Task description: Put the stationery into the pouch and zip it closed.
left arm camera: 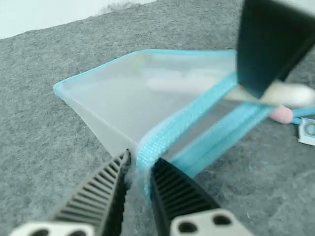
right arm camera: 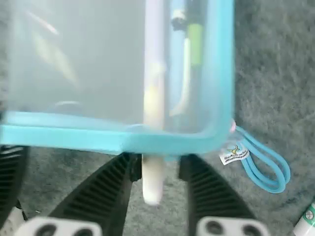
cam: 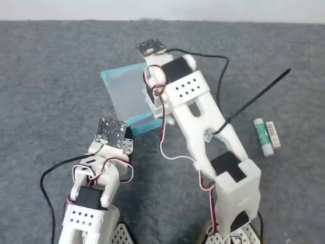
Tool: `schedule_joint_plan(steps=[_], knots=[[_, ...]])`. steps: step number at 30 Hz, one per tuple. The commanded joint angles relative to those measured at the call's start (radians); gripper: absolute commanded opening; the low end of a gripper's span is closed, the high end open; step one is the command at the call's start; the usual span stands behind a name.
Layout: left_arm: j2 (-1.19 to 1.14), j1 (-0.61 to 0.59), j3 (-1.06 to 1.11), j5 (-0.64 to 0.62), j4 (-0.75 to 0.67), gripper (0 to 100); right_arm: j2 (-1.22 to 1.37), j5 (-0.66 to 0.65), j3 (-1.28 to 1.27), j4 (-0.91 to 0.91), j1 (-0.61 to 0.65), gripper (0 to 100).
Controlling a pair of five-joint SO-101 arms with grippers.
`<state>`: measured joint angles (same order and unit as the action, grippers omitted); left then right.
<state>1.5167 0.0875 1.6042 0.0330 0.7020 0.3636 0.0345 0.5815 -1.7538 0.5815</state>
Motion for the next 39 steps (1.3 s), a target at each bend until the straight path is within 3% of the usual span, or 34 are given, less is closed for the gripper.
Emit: schedule_joint_plan(steps=[1, 5, 12, 17, 23, 26, 30, 39], knots=[[-0.005, 0.003, -0.008, -0.003, -0.040, 1, -0.071, -0.040, 0.064, -0.033, 0.002, 19.1], [-0.003, -0.011, -0.008, -0.003, -0.041, 1, -0.174, -0.086, 0.057, -0.038, -0.016, 17.0], [-0.005, -0.055, -0.013, -0.005, -0.035, 1, -0.417, -0.275, -0.219, -0.036, -0.216, 16.9], [-0.005, 0.143, 0.019, 0.135, 0.002, 1, -0.624, -0.459, -0.589, 0.030, -0.449, 16.9], [-0.003, -0.021, -0.019, 0.089, 0.015, 1, -0.714, -0.727, -0.925, 0.226, -0.826, 16.9], [-0.003, -0.023, -0.016, 0.084, 0.015, 1, -0.687, -0.852, -0.994, 0.318, -0.944, 16.9], [-0.003, -0.023, -0.013, 0.084, 0.017, 1, -0.630, -0.967, -1.002, 0.351, -1.010, 17.0], [-0.003, -0.023, -0.001, 0.084, 0.015, 1, -0.496, -1.014, -1.002, 0.567, -1.049, 17.2]])
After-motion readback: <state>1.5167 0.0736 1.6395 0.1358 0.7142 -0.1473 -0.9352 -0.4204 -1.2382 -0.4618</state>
